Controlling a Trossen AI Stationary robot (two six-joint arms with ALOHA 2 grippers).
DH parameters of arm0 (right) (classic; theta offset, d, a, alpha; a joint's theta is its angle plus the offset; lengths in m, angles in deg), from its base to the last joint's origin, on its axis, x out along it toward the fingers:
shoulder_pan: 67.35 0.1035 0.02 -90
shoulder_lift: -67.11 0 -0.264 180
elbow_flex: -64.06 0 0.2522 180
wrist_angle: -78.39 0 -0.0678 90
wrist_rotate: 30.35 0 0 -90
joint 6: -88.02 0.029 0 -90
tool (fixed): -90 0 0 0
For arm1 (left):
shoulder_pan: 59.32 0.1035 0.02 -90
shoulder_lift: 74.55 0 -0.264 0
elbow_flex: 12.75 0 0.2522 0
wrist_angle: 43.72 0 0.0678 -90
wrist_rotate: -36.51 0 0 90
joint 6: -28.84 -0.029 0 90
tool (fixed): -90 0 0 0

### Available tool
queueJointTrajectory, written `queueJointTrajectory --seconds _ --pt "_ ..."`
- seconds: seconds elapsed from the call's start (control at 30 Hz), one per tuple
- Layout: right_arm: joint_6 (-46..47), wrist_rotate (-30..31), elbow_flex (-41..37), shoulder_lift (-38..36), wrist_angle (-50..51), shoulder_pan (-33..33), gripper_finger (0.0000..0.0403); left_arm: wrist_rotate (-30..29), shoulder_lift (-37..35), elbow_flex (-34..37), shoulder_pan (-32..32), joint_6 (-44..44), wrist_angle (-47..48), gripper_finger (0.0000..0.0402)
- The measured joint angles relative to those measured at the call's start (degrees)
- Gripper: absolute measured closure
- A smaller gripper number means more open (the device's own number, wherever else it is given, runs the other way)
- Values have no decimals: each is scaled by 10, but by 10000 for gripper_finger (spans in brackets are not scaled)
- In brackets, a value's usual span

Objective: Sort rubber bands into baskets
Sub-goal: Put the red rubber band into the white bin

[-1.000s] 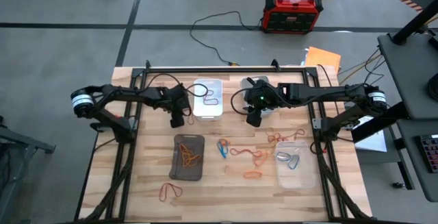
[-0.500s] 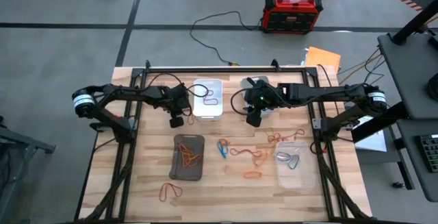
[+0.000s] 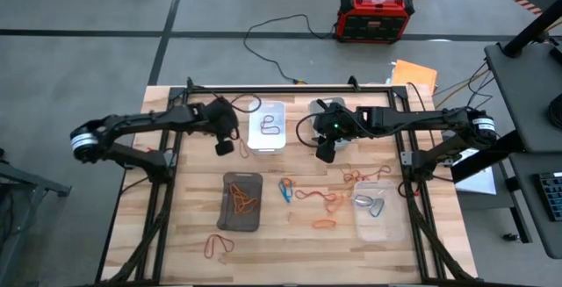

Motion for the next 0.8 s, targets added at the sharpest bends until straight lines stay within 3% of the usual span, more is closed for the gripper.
queueJointTrajectory --seconds 0.43,0.8 --pt "-1 0 0 0 0 0 252 2 -118 -35 -9 -14 -2 401" --pt "-1 0 0 0 0 0 252 22 -104 -142 -11 -36 -22 401"
